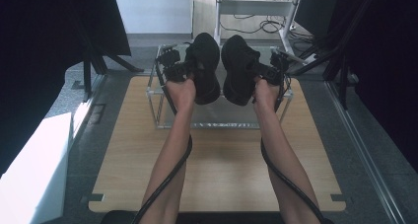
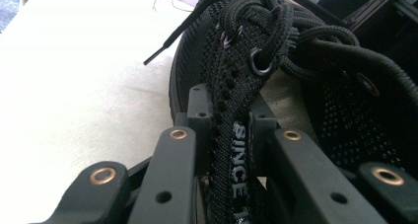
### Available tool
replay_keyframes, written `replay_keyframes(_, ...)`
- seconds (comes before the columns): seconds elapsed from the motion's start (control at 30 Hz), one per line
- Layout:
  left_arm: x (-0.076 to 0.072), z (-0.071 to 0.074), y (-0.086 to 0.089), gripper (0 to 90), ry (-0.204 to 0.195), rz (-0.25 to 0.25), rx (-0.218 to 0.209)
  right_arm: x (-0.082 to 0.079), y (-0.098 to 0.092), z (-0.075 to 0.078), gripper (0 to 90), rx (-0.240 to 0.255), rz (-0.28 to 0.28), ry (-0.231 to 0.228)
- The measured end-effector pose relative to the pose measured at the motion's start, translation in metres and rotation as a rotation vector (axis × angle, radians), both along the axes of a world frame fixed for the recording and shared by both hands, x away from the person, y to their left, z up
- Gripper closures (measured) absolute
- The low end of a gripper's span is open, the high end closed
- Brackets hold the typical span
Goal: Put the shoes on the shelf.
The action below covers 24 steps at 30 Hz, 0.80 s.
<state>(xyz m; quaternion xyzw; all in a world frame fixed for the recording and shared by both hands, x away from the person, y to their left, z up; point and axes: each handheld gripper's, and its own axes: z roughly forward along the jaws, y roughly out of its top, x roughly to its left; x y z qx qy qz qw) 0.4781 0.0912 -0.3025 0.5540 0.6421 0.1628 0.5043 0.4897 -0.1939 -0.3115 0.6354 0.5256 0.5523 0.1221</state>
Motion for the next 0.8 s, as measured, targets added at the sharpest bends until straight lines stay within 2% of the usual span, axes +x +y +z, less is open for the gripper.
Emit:
replay_keyframes(0.1, 0.002, -0.001, -0.005, 75.9, -0.008, -0.01, 0.019, 0.002, 0.005, -0.001, 69.0, 0.002, -0.003, -0.002)
replay_keyframes(0.17, 0.003, 0.0, -0.007, 73.1, -0.005, -0.016, 0.028, 0.002, 0.008, 0.002, 68.0, -0.011, 0.003, -0.023)
replay_keyframes(0.23, 0.004, 0.001, -0.01, 67.9, 0.003, -0.019, 0.05, 0.002, 0.012, 0.004, 65.3, -0.041, 0.001, -0.022)
replay_keyframes(0.37, 0.005, 0.002, -0.016, 58.3, 0.018, -0.029, 0.084, 0.001, 0.017, 0.004, 59.4, -0.033, 0.003, -0.023)
replay_keyframes(0.43, 0.005, 0.001, -0.014, 57.3, 0.008, -0.038, 0.067, 0.001, 0.016, 0.003, 56.4, -0.023, 0.015, -0.026)
replay_keyframes(0.53, 0.006, -0.003, -0.011, 56.8, -0.01, -0.079, -0.011, 0.002, 0.013, 0.001, 53.6, -0.011, 0.03, -0.025)
replay_keyframes(0.7, 0.008, -0.005, -0.012, 60.9, -0.008, -0.096, 0.012, 0.003, 0.011, -0.001, 57.1, 0.001, 0.055, -0.03)
replay_keyframes(0.8, 0.01, -0.008, -0.009, 63.9, -0.018, -0.123, -0.019, 0.006, 0.01, -0.004, 57.9, 0.03, 0.079, -0.034)
